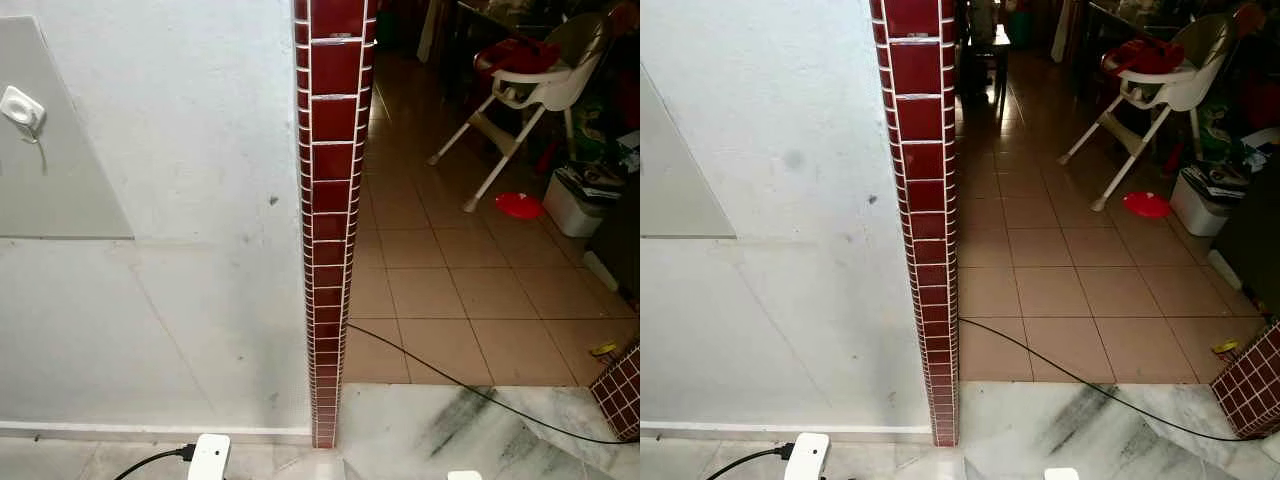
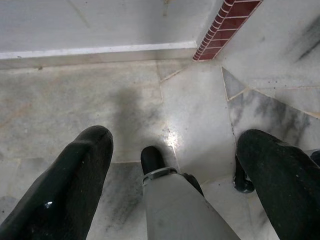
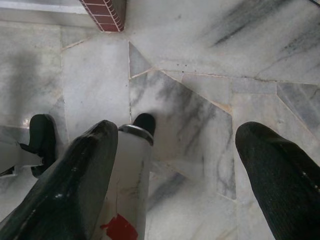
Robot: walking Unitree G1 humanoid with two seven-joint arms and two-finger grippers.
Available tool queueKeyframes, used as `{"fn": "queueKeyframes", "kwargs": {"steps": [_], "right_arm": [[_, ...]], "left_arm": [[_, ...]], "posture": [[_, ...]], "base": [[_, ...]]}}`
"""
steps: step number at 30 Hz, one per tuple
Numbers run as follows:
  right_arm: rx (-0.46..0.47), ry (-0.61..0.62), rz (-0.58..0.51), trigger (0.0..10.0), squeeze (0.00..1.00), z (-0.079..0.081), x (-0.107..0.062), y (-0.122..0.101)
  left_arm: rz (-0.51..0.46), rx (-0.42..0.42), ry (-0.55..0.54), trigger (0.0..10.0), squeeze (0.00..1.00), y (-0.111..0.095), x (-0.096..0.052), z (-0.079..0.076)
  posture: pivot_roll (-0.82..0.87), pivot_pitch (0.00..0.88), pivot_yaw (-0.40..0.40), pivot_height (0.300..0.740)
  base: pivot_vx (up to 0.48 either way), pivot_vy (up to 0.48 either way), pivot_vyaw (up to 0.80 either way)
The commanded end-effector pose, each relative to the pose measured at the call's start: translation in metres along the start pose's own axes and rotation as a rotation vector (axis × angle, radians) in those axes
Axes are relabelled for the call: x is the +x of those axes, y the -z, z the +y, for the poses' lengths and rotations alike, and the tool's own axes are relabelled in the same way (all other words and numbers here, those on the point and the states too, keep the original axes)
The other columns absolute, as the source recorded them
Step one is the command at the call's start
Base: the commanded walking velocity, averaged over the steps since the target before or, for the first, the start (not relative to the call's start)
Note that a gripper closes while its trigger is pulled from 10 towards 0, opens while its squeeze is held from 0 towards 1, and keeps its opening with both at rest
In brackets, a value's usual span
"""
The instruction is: Hang keys on a hook
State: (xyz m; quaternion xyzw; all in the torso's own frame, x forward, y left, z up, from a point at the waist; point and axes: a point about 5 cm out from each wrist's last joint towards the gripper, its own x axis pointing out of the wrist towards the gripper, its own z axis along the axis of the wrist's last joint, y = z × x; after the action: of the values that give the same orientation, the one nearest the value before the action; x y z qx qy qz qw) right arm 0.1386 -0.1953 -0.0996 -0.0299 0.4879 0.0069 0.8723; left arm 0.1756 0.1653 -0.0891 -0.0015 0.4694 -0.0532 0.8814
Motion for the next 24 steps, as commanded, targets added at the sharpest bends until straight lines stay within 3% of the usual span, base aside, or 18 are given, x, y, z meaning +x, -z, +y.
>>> {"fn": "queueKeyframes", "kwargs": {"steps": [1, 24], "right_arm": [[-0.008, 0.0, 0.002, 10.0, 0.0, 0.0018, 0.0002, 0.0], [-0.013, 0.001, 0.006, 10.0, 0.0, 0.0024, 0.0004, 0.0]], "left_arm": [[0.008, 0.014, -0.004, 10.0, 0.0, 0.0002, -0.0004, 0.0031], [0.014, 0.006, 0.001, 10.0, 0.0, -0.0019, 0.0004, 0.0016]], "posture": [[-0.03, 0.0, 0.014, 0.74], [-0.03, 0.0, 0.015, 0.74]], "base": [[0.0, 0.0, 0.0], [0.0, 0.0, 0.0]]}}
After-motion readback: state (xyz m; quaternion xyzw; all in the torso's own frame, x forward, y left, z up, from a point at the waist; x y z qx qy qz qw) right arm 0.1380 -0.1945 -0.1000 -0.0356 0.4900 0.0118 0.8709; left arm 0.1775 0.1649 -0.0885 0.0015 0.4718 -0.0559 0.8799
